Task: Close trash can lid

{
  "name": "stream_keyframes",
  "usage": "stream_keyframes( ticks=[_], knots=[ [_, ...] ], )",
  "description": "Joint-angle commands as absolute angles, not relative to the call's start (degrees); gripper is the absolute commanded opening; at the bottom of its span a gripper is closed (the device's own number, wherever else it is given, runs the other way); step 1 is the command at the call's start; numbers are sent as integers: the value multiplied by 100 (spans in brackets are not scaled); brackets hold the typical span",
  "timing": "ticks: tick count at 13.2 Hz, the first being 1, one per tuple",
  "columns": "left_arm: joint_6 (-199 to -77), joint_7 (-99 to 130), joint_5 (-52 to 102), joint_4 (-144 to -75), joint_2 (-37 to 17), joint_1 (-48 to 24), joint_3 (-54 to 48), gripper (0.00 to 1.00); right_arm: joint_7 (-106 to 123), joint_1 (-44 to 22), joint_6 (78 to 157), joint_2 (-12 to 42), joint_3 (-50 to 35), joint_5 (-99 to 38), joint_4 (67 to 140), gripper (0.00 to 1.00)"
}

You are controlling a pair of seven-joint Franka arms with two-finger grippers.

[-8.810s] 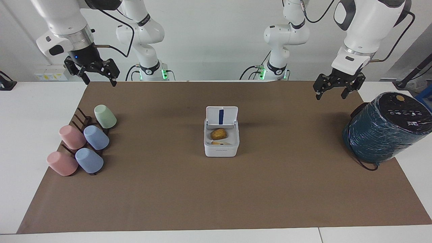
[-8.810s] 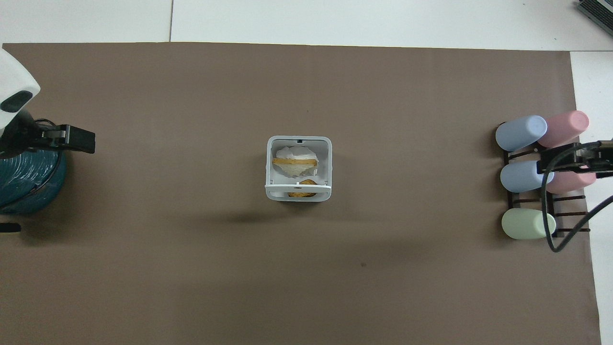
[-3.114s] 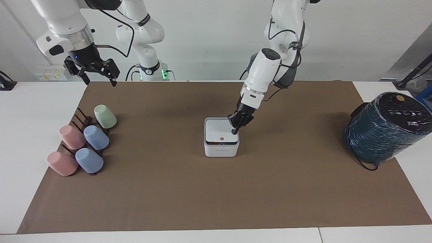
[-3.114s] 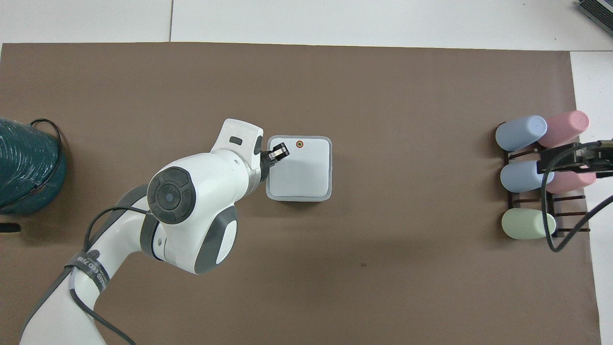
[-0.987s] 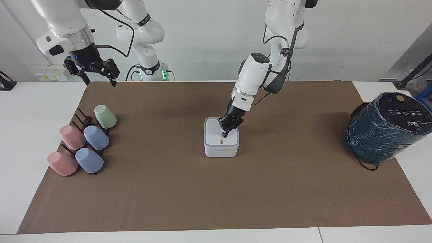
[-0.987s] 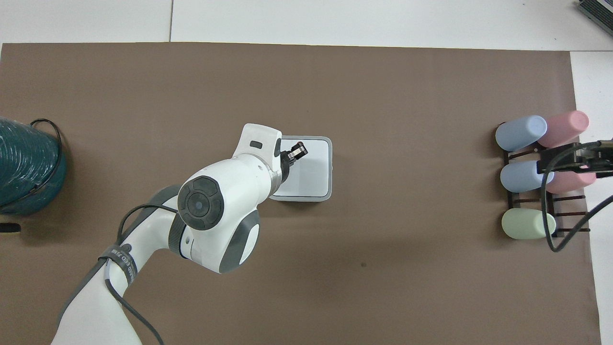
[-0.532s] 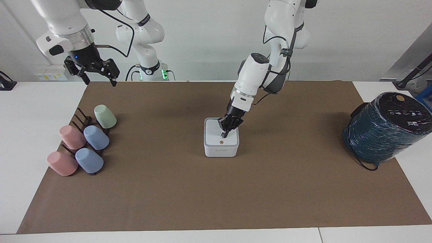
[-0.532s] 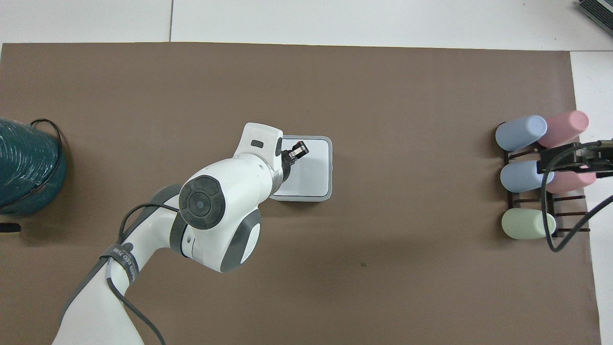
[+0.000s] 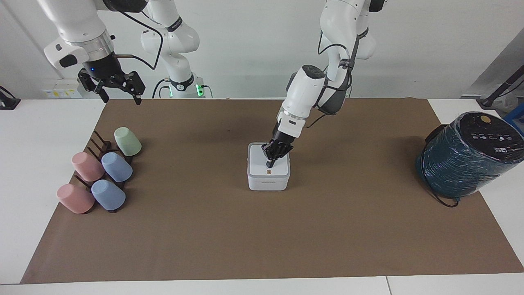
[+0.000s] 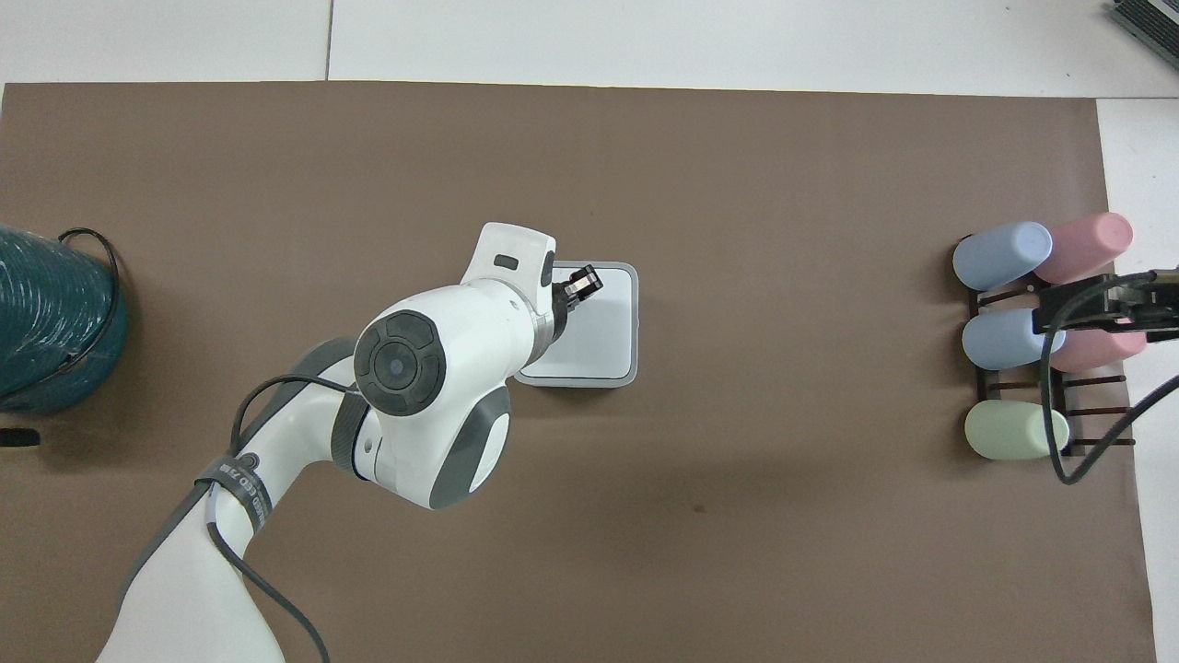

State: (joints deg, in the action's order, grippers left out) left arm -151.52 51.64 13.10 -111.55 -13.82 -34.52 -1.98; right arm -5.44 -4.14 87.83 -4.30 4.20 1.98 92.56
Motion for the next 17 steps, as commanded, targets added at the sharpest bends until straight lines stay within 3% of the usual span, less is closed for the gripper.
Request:
stream_keyframes(
  ticks=[1, 10, 17],
  knots=[
    [-14286, 5159, 1398, -10776, -1320, -3472, -106, 0, -448, -396, 8754, -536, 396, 220, 9343, 100],
    [-11183, 4214, 1028, -9414, -915, -2094, -114, 0, -448, -396, 8754, -536, 396, 211, 9351, 100],
    [-9679, 1549, 574, -9343, -194, -932, -105, 0, -448, -396, 8754, -536, 396, 220, 9343, 100]
  ],
)
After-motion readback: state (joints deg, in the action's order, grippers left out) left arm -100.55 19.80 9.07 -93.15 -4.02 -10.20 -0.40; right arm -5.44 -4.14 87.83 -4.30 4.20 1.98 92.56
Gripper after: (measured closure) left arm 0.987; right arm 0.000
